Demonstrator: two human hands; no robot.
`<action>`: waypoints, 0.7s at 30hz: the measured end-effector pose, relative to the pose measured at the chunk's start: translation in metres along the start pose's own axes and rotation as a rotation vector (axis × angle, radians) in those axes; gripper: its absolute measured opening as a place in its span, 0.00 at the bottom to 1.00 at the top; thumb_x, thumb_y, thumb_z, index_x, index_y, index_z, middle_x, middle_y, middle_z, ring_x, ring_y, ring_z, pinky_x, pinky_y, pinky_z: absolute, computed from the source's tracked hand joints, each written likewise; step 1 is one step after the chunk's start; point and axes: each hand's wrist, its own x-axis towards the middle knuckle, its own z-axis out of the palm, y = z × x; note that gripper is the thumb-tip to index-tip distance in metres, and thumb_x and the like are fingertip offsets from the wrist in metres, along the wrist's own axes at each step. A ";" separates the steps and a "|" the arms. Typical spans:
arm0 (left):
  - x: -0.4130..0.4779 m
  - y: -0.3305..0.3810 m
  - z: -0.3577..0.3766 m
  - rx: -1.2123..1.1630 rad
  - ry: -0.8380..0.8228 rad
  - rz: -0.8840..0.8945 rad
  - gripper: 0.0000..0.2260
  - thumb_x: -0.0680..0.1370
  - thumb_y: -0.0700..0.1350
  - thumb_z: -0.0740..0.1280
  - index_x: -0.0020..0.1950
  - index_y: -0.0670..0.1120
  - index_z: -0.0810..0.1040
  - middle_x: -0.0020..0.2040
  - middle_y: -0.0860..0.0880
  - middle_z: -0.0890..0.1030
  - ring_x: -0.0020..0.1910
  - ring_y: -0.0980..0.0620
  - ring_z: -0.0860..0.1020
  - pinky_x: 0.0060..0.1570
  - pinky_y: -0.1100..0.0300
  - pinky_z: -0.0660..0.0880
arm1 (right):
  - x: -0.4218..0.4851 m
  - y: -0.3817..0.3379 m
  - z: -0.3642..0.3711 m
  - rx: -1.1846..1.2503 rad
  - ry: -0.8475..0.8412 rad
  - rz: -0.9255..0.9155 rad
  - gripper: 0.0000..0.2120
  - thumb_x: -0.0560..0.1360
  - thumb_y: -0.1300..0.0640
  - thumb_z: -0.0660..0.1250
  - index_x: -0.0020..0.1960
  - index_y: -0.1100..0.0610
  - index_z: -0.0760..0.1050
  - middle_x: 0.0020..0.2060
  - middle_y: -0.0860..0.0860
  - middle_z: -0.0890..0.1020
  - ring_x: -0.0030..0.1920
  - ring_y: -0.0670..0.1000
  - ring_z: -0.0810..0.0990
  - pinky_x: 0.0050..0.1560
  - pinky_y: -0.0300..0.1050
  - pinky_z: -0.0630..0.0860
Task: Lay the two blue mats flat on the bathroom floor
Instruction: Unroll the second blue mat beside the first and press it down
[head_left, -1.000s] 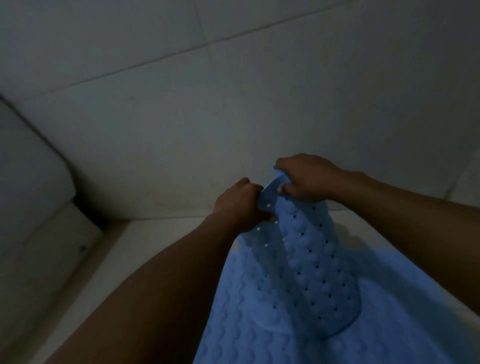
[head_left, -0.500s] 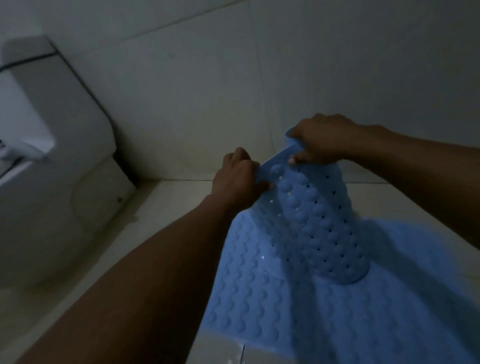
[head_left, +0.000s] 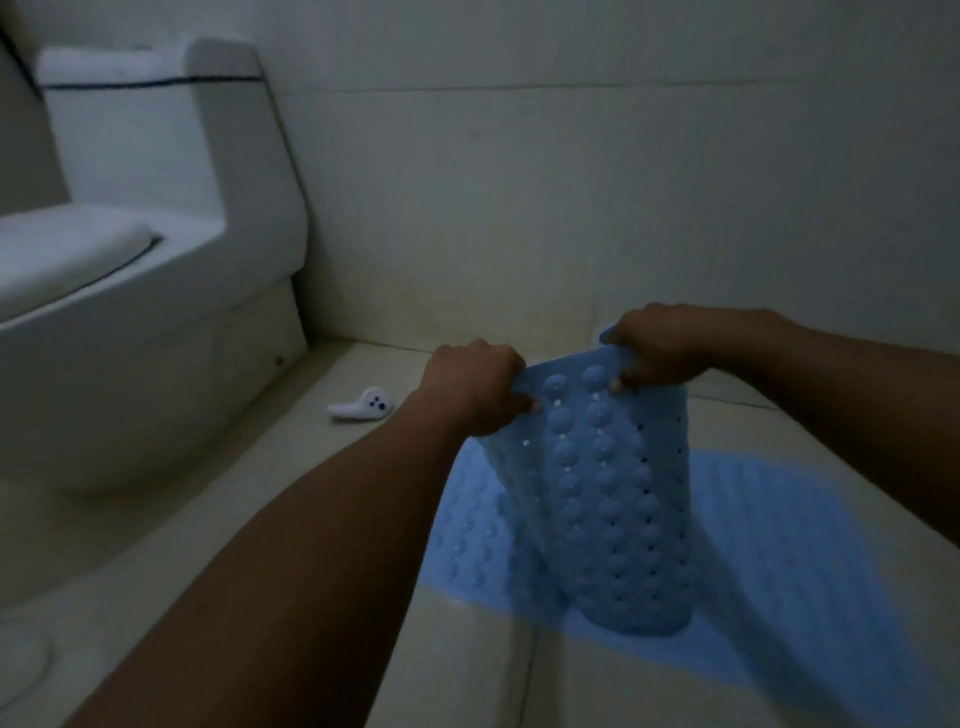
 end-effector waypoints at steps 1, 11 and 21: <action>-0.010 -0.015 0.003 -0.003 -0.011 -0.021 0.22 0.77 0.67 0.66 0.62 0.52 0.79 0.57 0.46 0.82 0.57 0.43 0.79 0.47 0.54 0.66 | 0.005 -0.016 0.002 -0.005 0.009 -0.017 0.27 0.74 0.42 0.70 0.68 0.52 0.73 0.63 0.55 0.79 0.61 0.58 0.77 0.61 0.52 0.75; -0.021 -0.064 0.038 -0.131 -0.017 -0.032 0.23 0.77 0.67 0.66 0.60 0.50 0.79 0.54 0.46 0.82 0.53 0.44 0.79 0.52 0.50 0.76 | 0.026 -0.058 0.008 -0.047 0.038 0.017 0.24 0.74 0.41 0.68 0.67 0.50 0.73 0.59 0.54 0.79 0.56 0.56 0.78 0.48 0.44 0.68; 0.018 -0.037 0.034 -0.130 -0.031 0.112 0.18 0.79 0.66 0.64 0.49 0.51 0.72 0.52 0.46 0.82 0.51 0.44 0.79 0.44 0.54 0.65 | -0.015 -0.012 0.004 0.068 -0.065 0.134 0.19 0.71 0.41 0.73 0.53 0.54 0.79 0.49 0.53 0.81 0.46 0.53 0.77 0.46 0.45 0.74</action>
